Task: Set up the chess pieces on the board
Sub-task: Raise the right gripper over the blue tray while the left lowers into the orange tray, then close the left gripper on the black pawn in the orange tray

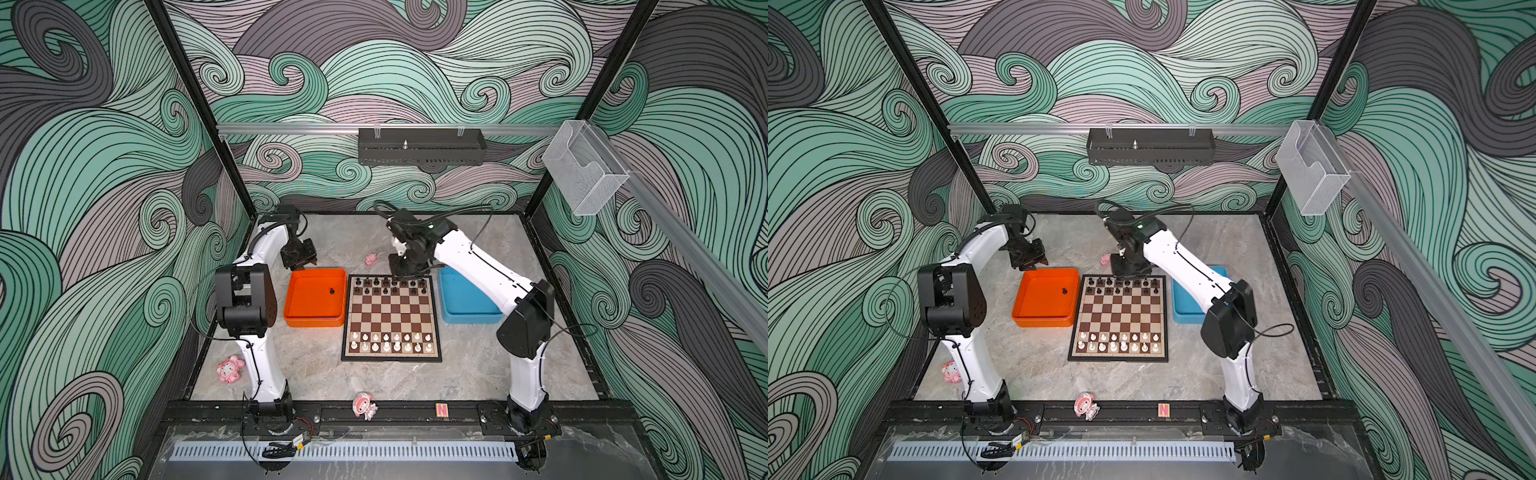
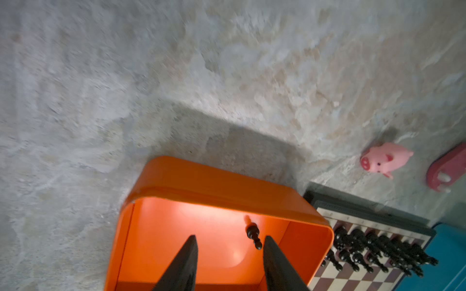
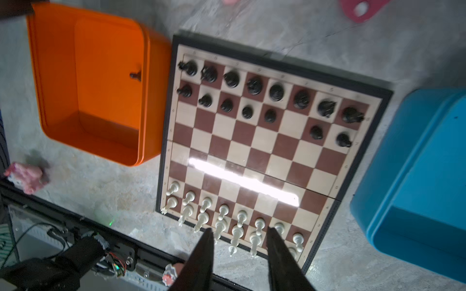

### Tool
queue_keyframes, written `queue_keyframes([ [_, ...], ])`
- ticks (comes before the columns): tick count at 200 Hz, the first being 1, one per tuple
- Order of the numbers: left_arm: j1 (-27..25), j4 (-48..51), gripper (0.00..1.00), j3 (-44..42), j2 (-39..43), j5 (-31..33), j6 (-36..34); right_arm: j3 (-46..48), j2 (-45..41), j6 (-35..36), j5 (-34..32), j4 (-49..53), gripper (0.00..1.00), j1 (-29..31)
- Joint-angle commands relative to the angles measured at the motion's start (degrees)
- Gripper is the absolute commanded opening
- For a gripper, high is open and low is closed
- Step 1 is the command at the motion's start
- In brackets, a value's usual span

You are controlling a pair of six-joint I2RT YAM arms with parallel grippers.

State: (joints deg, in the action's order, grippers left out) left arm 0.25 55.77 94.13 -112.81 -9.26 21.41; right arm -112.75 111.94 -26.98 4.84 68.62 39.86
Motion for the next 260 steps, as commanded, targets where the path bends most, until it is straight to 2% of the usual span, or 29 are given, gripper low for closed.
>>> queue_keyframes([
  [1, -2.9, 2.3, 0.46, -2.1, 3.8, 1.7, -0.4, 5.9, -5.6, 1.4, -3.1, -2.4, 0.46, -4.5],
  [12, -4.1, 2.6, 0.47, -3.4, 4.3, 1.9, -0.6, 9.5, -8.0, 1.2, -2.8, -4.3, 0.53, -7.1],
  [25, -5.3, 2.6, 0.48, -5.1, 4.9, 2.3, -1.0, 12.9, -10.5, 0.9, -2.4, -6.0, 0.67, -9.9],
  [39, -6.3, 2.9, 0.48, -6.5, 5.1, 2.9, -1.2, 16.3, -12.7, 0.7, -2.2, -7.4, 0.9, -12.7],
  [52, -6.9, 2.9, 0.49, -7.6, 5.0, 3.4, -1.4, 19.0, -14.6, 0.6, -1.9, -8.6, 0.96, -15.1],
  [85, -7.9, 2.5, 0.5, -8.5, 3.8, 4.0, -1.3, 24.5, -17.7, 0.6, 0.3, -11.5, 0.99, -20.0],
  [116, -8.8, 1.7, 0.5, -7.6, 1.9, 4.5, -1.2, 27.2, -18.6, 0.6, 2.0, -12.9, 0.99, -22.3],
  [211, -11.0, 2.4, 0.5, -3.8, -4.1, 5.8, -1.1, 30.5, -18.5, 1.2, 3.5, -14.3, 1.0, -24.6],
  [260, -11.5, 2.5, 0.46, -3.0, -5.5, 6.6, -1.1, 31.1, -18.1, 1.3, 4.0, -14.7, 1.0, -25.4],
])
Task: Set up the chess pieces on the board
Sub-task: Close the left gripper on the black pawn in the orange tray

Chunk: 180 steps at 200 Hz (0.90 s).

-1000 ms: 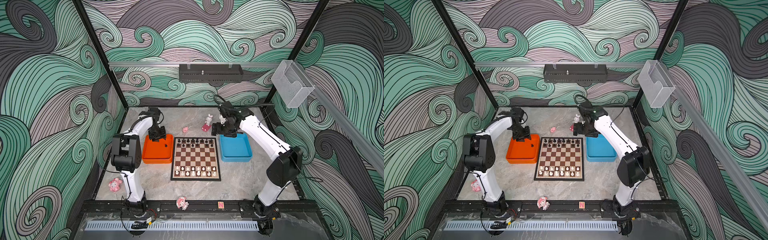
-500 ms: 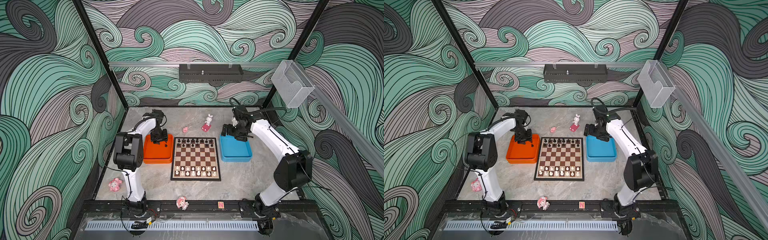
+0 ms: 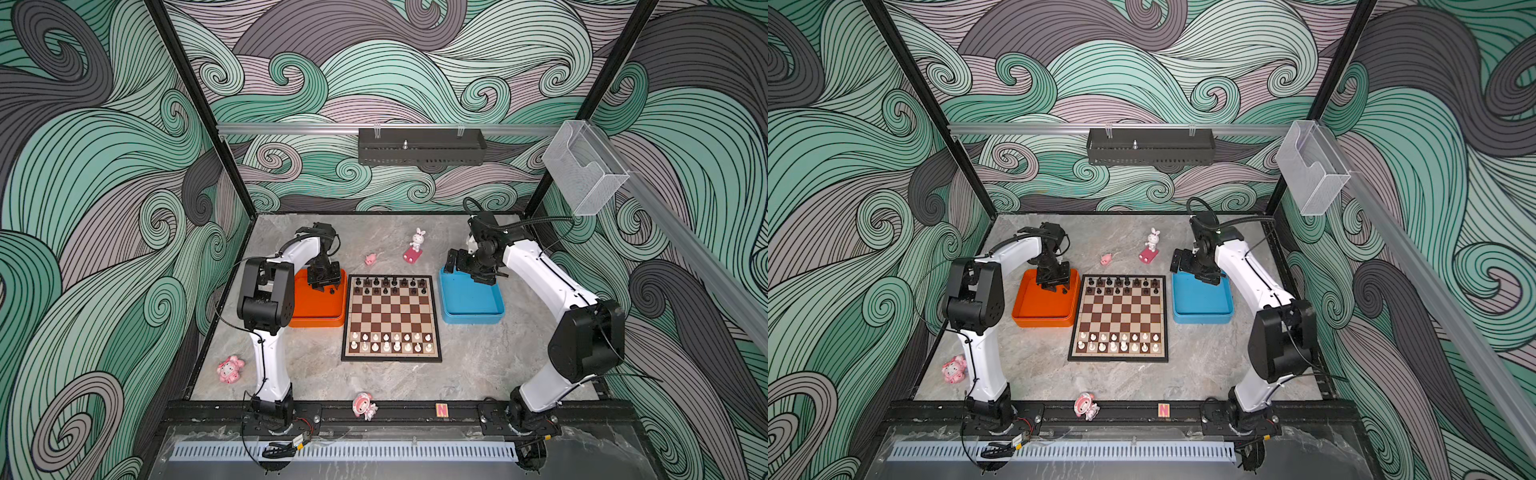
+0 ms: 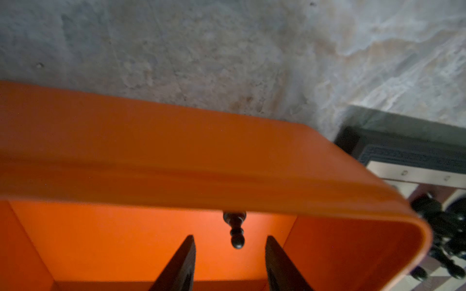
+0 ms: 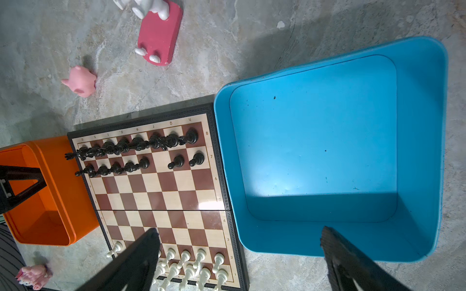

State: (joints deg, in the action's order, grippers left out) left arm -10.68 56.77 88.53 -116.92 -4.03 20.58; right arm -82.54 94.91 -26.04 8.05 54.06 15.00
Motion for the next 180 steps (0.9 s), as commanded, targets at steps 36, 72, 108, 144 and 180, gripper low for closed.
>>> queue_keyframes([
  [36, -0.8, 1.7, 0.4, 3.5, -2.2, 1.8, -0.4, 1.1, -0.9, 0.5, 0.9, -0.4, 1.0, -0.8],
  [72, -1.1, 2.0, 0.38, 3.9, -2.6, 1.9, -0.5, 1.0, -0.5, 0.6, 1.0, -0.3, 1.0, -1.1],
  [108, -1.5, 2.3, 0.38, 3.7, -2.8, 2.4, -0.9, 0.9, -0.3, 0.6, 1.3, -0.4, 1.0, -1.2],
  [144, -1.7, 2.4, 0.35, 3.8, -3.2, 2.9, -1.0, 0.7, -0.1, 0.5, 1.4, -0.5, 1.0, -1.2],
  [180, -1.8, 2.4, 0.27, 3.9, -3.6, 2.9, -1.1, 0.8, 0.0, 0.5, 1.4, -0.5, 1.0, -1.3],
])
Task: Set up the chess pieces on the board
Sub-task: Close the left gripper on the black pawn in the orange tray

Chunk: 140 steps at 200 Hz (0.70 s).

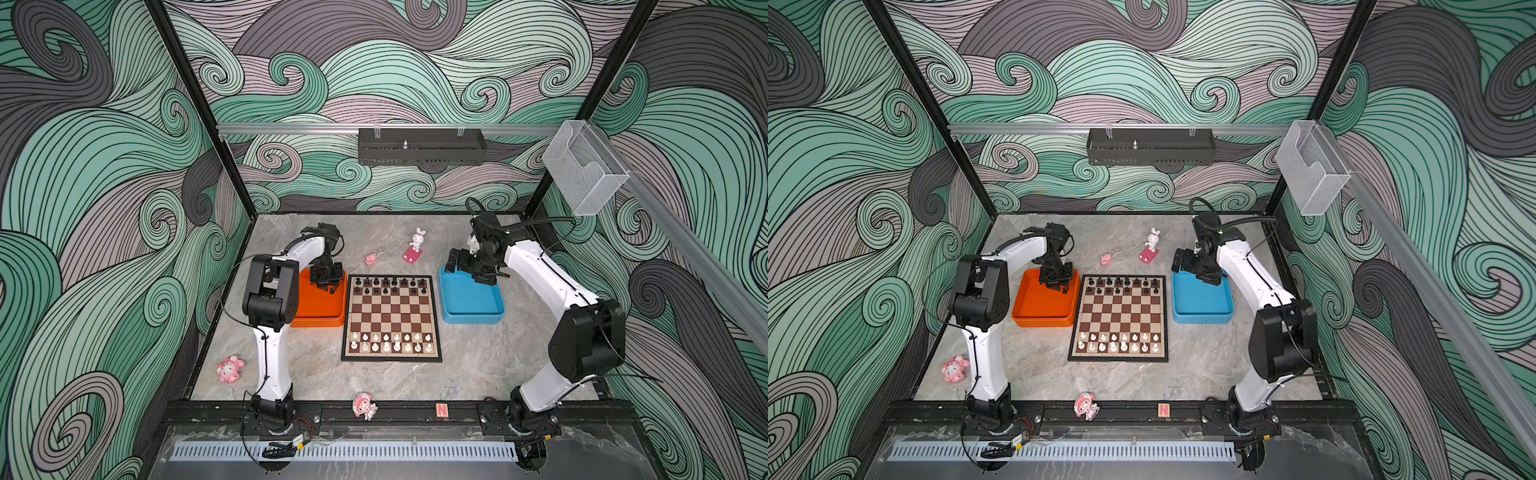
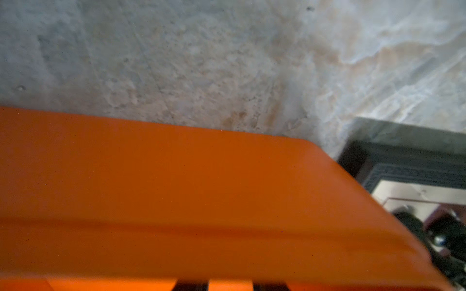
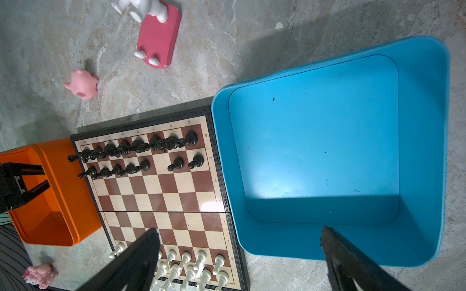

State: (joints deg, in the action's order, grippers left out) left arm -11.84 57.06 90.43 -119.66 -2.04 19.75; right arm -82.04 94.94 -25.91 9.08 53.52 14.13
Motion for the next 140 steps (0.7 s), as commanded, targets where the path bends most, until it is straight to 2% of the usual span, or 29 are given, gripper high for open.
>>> queue_keyframes([
  [1, -0.6, 2.1, 0.27, 2.0, -0.8, 0.9, -0.3, 0.2, 0.0, 0.3, 0.3, 0.0, 1.0, -0.5],
  [17, -0.7, 2.3, 0.26, 1.9, -0.8, 1.1, -0.4, 0.1, 0.0, 0.3, 0.2, 0.0, 1.0, -0.5],
  [63, -0.7, 2.4, 0.14, 1.9, -0.7, 1.5, -0.5, 0.3, 0.0, 0.3, 0.1, 0.0, 1.0, -0.6],
  [140, -1.7, 6.4, 0.11, 4.2, 2.0, 2.6, -2.0, 0.5, -1.0, 0.5, -0.2, 0.0, 1.0, -1.1],
])
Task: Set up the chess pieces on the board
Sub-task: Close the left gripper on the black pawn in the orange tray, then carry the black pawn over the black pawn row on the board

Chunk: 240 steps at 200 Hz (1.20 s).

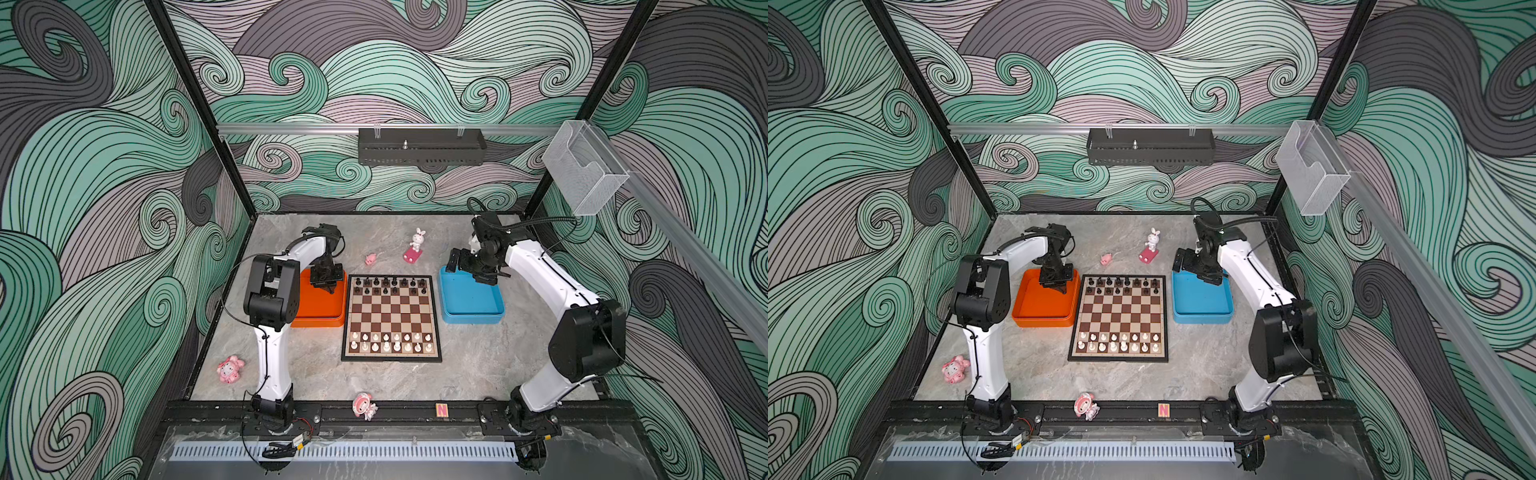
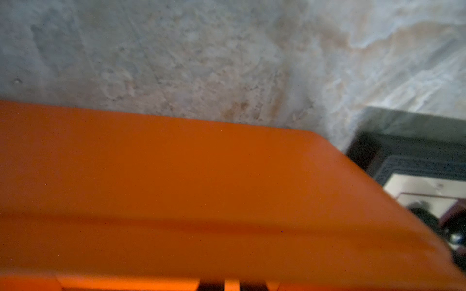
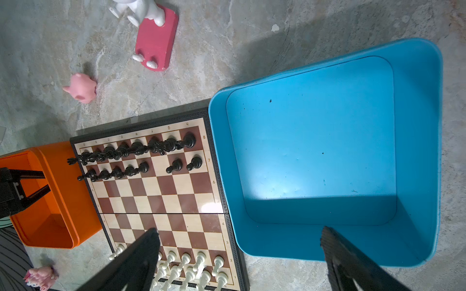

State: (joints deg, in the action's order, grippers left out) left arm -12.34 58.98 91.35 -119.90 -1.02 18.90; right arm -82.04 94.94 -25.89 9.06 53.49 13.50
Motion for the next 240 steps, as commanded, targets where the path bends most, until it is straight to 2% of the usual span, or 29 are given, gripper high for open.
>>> queue_keyframes([
  [1, -1.2, 4.6, 0.11, 3.4, 2.3, 1.6, -1.2, 0.5, -1.1, 0.5, -0.2, 0.1, 1.0, -0.5],
  [41, -4.1, 11.1, 0.11, 10.4, 6.5, 3.1, -2.8, 0.8, -1.9, 0.7, -0.3, 0.1, 1.0, -1.1],
  [67, -8.8, 13.9, 0.12, 17.2, 6.2, 2.6, -2.8, 1.2, -2.1, 0.8, 0.0, 0.0, 1.0, -1.5],
  [91, -14.8, 13.5, 0.13, 23.3, 3.2, 1.0, -1.9, 1.6, -2.6, 0.7, 0.1, -0.1, 1.0, -1.9],
  [139, -25.3, 16.2, 0.13, 36.7, -8.1, 0.7, -1.3, 2.7, -4.2, 0.6, 0.2, -0.1, 1.0, -2.5],
  [179, -28.2, 15.5, 0.13, 39.4, -12.8, 0.7, -2.0, 4.0, -5.2, 1.0, 0.4, -0.2, 1.0, -3.6],
  [240, -28.9, 12.5, 0.14, 36.5, -14.8, 0.0, -2.3, 5.0, -5.6, 1.5, 1.1, -0.5, 1.0, -4.7],
])
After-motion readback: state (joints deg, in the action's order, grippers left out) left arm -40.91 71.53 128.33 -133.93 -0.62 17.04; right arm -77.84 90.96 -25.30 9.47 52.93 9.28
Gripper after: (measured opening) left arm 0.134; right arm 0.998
